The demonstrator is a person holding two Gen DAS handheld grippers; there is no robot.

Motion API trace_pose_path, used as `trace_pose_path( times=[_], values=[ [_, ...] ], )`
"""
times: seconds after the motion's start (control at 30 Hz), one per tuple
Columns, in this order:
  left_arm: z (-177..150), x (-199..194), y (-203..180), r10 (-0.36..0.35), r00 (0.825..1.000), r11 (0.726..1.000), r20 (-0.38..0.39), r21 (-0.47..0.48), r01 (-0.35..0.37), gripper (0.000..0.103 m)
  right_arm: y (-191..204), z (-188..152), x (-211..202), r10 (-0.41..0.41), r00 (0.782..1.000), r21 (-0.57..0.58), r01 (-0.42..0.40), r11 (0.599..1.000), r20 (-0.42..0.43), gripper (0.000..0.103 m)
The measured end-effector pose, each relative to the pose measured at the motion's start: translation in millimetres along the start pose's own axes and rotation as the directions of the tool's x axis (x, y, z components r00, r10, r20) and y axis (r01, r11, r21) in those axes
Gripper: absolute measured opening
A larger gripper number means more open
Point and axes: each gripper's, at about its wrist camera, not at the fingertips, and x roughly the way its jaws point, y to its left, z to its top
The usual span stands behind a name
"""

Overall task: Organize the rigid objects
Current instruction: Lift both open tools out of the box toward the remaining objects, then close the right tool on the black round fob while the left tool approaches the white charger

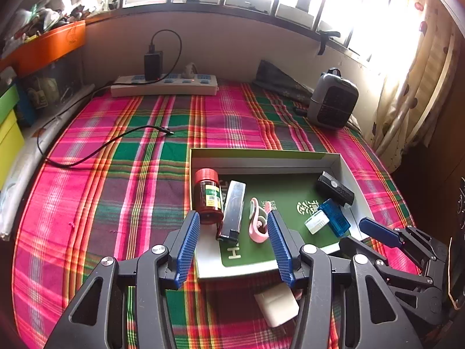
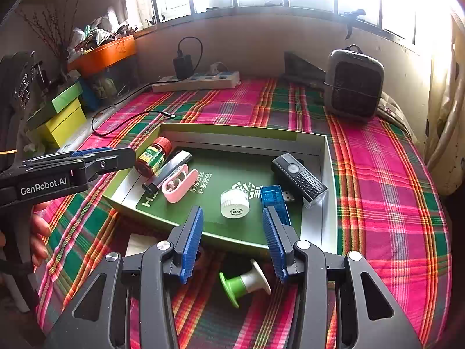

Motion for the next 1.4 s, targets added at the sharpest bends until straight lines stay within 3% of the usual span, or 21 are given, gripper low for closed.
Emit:
trace_pose_path(
  times=[0.3, 0.7, 0.83, 1.17, 1.4],
  values=[
    [-25.5, -22.8, 5.7, -0.013, 1.0, 0.999, 0.023, -0.035, 0.014, 0.048, -12.3, -16.5, -20.7, -0.026, 1.0, 0.045, 0.025, 0.999, 0.018, 0.044],
    [-62.4, -28.4, 15.6, -0.034, 0.999, 0.996, -0.001, -0.085, 0.034, 0.048, -19.6, -49.5, -31.4, -0.059, 0.998, 0.062, 0.06, 0.996, -0.007, 0.044],
    [-70.6, -27.8, 17.9, -0.045, 0.999, 0.995, -0.01, -0.094, 0.044, 0.048, -16.0, -56.4, -33.1, -0.038, 0.999, 0.076, 0.039, 0.996, -0.011, 0.044],
    [-92.7, -32.8, 26.7, -0.04, 0.999, 0.993, -0.037, -0.116, 0.035, 0.048, 33.6, -61.0, -29.7, 0.133, 0.991, 0.004, -0.133, 0.991, -0.006, 0.044],
    [-103.1, -41.0, 34.8, -0.037, 0.999, 0.992, -0.037, -0.125, 0.032, 0.048, 57.3, -60.4, -11.5, 0.115, 0.992, -0.03, -0.116, 0.993, -0.042, 0.045]
  ],
)
